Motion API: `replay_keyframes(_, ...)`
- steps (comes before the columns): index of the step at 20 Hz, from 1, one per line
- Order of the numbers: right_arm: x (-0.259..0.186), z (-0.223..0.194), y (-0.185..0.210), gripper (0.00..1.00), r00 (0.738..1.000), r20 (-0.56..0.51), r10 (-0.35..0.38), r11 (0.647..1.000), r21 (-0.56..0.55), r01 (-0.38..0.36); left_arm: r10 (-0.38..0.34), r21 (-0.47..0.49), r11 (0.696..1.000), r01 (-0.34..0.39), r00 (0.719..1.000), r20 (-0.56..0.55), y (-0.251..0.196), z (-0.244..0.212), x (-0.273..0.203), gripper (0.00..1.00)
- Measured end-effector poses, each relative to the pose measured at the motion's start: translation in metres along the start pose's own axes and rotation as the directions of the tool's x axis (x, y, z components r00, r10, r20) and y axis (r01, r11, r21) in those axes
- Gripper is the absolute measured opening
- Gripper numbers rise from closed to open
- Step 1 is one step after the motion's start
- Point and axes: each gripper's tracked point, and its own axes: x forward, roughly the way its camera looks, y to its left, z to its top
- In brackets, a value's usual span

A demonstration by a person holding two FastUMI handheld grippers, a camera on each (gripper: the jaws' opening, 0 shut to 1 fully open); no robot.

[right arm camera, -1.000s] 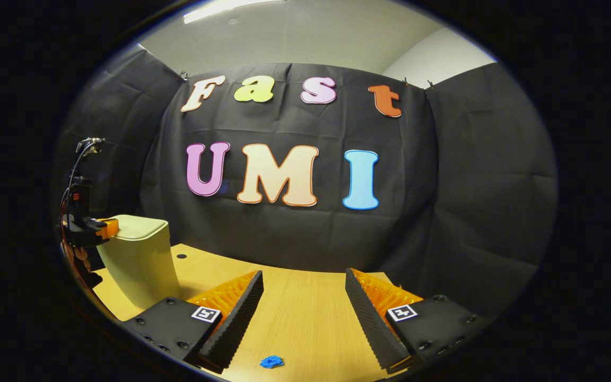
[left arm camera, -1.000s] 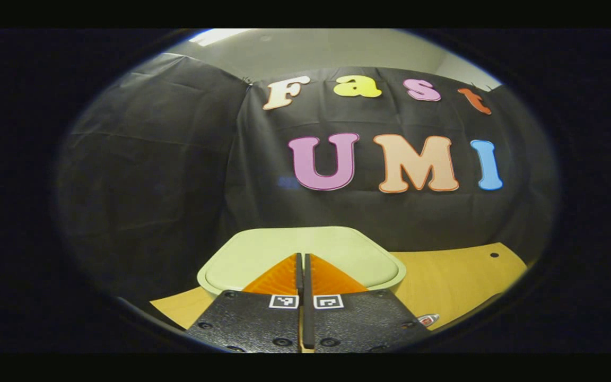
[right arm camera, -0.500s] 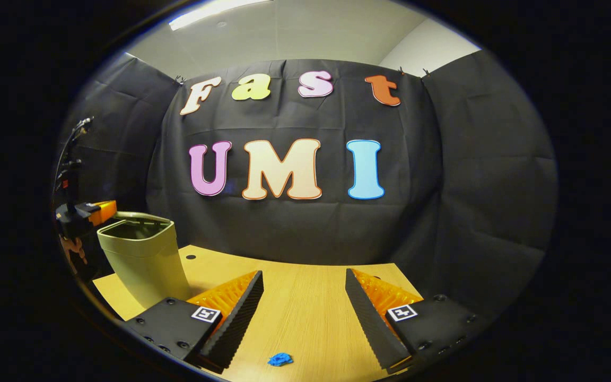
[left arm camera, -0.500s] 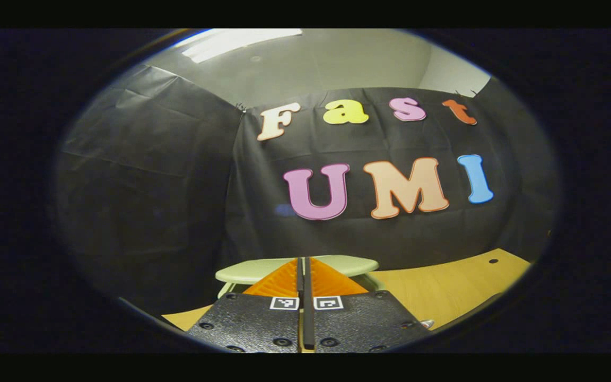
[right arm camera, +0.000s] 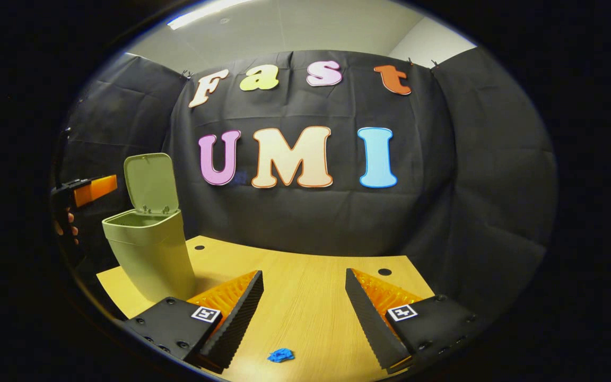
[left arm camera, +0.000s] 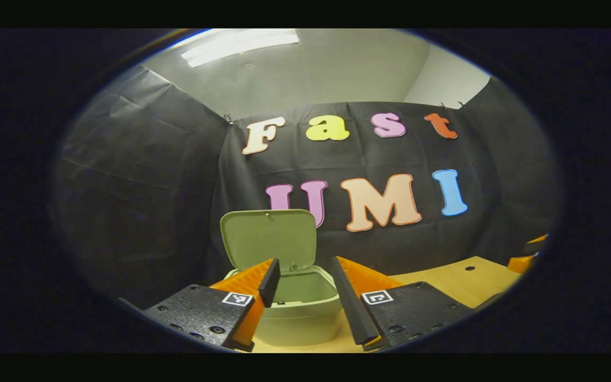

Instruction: Press the lid of the desktop garbage bin to open it, pick up the crumpled paper on the desktop and throw it into the bin, then pick up the pop can on the desktop and drop it into the bin, and finally close the garbage bin lid.

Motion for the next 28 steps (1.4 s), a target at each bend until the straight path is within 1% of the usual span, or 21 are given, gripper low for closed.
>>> replay_keyframes(1,0.002,-0.004,0.000,1.00,1.000,-0.010,0.007,1.000,-0.005,-0.007,-0.002,0.007,1.000,0.002,1.000,0.003,-0.001,0.003,-0.003,0.69)
replay_keyframes(2,0.005,-0.010,0.001,0.98,1.000,-0.023,0.014,1.000,-0.010,-0.014,0.005,0.012,1.000,-0.005,1.000,0.009,0.002,0.005,-0.006,0.71)
replay_keyframes(3,0.007,-0.017,0.002,0.98,0.999,-0.038,0.019,1.000,-0.015,-0.020,0.005,0.014,1.000,-0.005,1.000,0.013,0.002,0.009,-0.010,0.87)
replay_keyframes(4,0.010,-0.024,0.003,0.98,0.998,-0.053,0.025,0.999,-0.019,-0.026,0.009,0.013,1.000,-0.009,1.000,0.017,0.003,0.011,-0.012,0.87)
replay_keyframes(5,0.012,-0.031,0.005,0.98,0.997,-0.072,0.034,0.999,-0.021,-0.035,0.011,0.010,1.000,-0.012,1.000,0.017,0.003,0.013,-0.015,0.90)
replay_keyframes(6,0.015,-0.039,0.008,0.98,0.995,-0.088,0.041,0.999,-0.025,-0.043,0.014,0.009,1.000,-0.014,1.000,0.016,0.004,0.013,-0.019,0.97)
replay_keyframes(8,0.021,-0.057,0.011,0.99,0.991,-0.125,0.049,0.998,-0.039,-0.054,0.019,0.020,1.000,-0.019,1.000,0.018,0.006,0.016,-0.024,0.98)
replay_keyframes(9,0.024,-0.066,0.013,1.00,0.988,-0.147,0.053,0.997,-0.045,-0.060,0.017,0.030,0.999,-0.017,1.000,0.018,0.005,0.018,-0.027,0.92)
replay_keyframes(10,0.028,-0.076,0.015,0.98,0.984,-0.170,0.059,0.996,-0.050,-0.068,0.016,0.039,0.999,-0.017,1.000,0.022,0.007,0.020,-0.030,0.92)
replay_keyframes(12,0.032,-0.099,0.021,0.98,0.972,-0.224,0.075,0.994,-0.055,-0.089,0.013,0.055,0.998,-0.015,0.999,0.030,0.009,0.026,-0.035,0.93)
replay_keyframes(15,0.039,-0.133,0.024,0.98,0.952,-0.296,0.077,0.991,-0.080,-0.105,0.021,0.065,0.998,-0.024,0.999,0.039,0.015,0.033,-0.040,0.93)
replay_keyframes(18,0.044,-0.173,0.027,0.99,0.917,-0.391,0.081,0.984,-0.112,-0.135,0.037,0.065,0.997,-0.039,0.999,0.032,0.023,0.033,-0.045,0.93)
replay_keyframes(19,0.043,-0.187,0.030,0.98,0.896,-0.436,0.087,0.983,-0.110,-0.149,0.043,0.070,0.997,-0.045,0.999,0.030,0.026,0.033,-0.046,0.93)
replay_keyframes(20,0.044,-0.198,0.032,0.99,0.881,-0.463,0.094,0.981,-0.107,-0.160,0.049,0.075,0.996,-0.051,0.999,0.023,0.030,0.032,-0.047,0.93)
replay_keyframes(22,0.047,-0.211,0.031,0.99,0.861,-0.499,0.099,0.981,-0.094,-0.168,0.060,0.082,0.995,-0.061,0.998,0.013,0.035,0.029,-0.050,0.93)
replay_keyframes(23,0.047,-0.219,0.033,0.99,0.851,-0.516,0.095,0.982,-0.092,-0.166,0.067,0.086,0.994,-0.067,0.998,0.007,0.039,0.027,-0.051,0.99)
replay_keyframes(24,0.048,-0.226,0.033,0.99,0.842,-0.531,0.093,0.982,-0.090,-0.165,0.073,0.087,0.993,-0.073,0.997,0.001,0.041,0.025,-0.052,0.99)
replay_keyframes(25,0.050,-0.232,0.033,0.99,0.833,-0.546,0.088,0.983,-0.089,-0.162,0.078,0.087,0.993,-0.078,0.997,-0.004,0.043,0.025,-0.053,0.93)
replay_keyframes(27,0.052,-0.246,0.034,0.99,0.812,-0.578,0.079,0.984,-0.087,-0.158,0.082,0.086,0.993,-0.081,0.997,-0.012,0.046,0.023,-0.053,0.93)
replay_keyframes(28,0.056,-0.256,0.031,0.94,0.798,-0.597,0.078,0.984,-0.082,-0.157,0.083,0.086,0.993,-0.081,0.996,-0.015,0.046,0.022,-0.053,0.99)
